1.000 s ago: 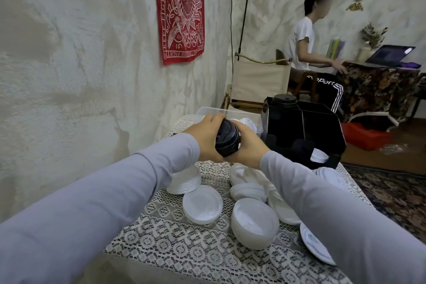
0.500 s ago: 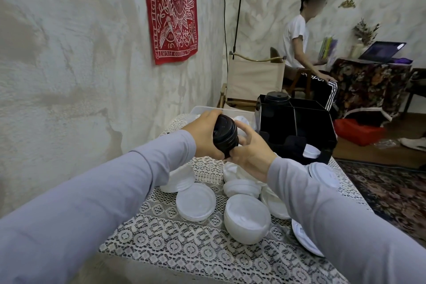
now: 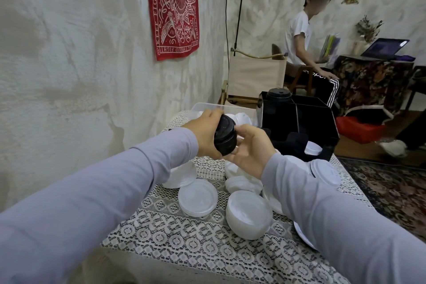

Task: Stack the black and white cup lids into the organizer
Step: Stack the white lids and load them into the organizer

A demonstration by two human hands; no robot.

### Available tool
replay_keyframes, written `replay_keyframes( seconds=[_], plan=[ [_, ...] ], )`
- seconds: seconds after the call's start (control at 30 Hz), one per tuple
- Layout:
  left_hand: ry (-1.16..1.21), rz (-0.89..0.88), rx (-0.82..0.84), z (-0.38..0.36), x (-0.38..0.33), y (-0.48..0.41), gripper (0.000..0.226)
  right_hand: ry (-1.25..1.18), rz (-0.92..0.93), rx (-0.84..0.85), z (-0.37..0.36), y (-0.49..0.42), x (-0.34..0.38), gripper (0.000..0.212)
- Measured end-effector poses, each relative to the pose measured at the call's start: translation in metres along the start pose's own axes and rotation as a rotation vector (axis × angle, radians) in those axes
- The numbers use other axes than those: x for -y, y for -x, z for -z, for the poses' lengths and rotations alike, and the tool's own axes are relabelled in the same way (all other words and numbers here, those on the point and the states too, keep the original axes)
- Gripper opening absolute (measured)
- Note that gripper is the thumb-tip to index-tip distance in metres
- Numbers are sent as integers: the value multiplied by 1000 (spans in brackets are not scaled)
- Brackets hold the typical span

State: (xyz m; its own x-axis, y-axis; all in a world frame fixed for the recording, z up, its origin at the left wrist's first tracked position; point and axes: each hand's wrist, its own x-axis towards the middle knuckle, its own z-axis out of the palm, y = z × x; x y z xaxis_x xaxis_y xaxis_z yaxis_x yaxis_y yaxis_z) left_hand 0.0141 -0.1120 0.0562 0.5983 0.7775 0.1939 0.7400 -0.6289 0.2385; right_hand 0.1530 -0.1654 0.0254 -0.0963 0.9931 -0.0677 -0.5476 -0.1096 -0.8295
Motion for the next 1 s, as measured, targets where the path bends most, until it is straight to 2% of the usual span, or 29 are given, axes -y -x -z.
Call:
replay_keyframes(
  seconds=[0.17,0.37,0.6,0.77,0.9,1.0],
  plan=[
    [-93,-17,16,-1,-5,4,97,48,-15,8,-10,0,-3,37],
    [-103,6,38,-5,-11,4,100,9,-21,-47,-10,-1,-2,24],
    [-199,-54,-30,-11,-19,2,84,6,30,-95,-1,1,-1,29],
    [-171,-72,-32,-17,-23,1,91,64,37,-107,9,4,2,22],
    [-183,-87,-21,-22,-30,-1,86,278,-18,-158,16,9,14,13],
    [-193,-85,-3,-26,-36,-5,80,540,40,-195,25,10,23,11]
  ],
)
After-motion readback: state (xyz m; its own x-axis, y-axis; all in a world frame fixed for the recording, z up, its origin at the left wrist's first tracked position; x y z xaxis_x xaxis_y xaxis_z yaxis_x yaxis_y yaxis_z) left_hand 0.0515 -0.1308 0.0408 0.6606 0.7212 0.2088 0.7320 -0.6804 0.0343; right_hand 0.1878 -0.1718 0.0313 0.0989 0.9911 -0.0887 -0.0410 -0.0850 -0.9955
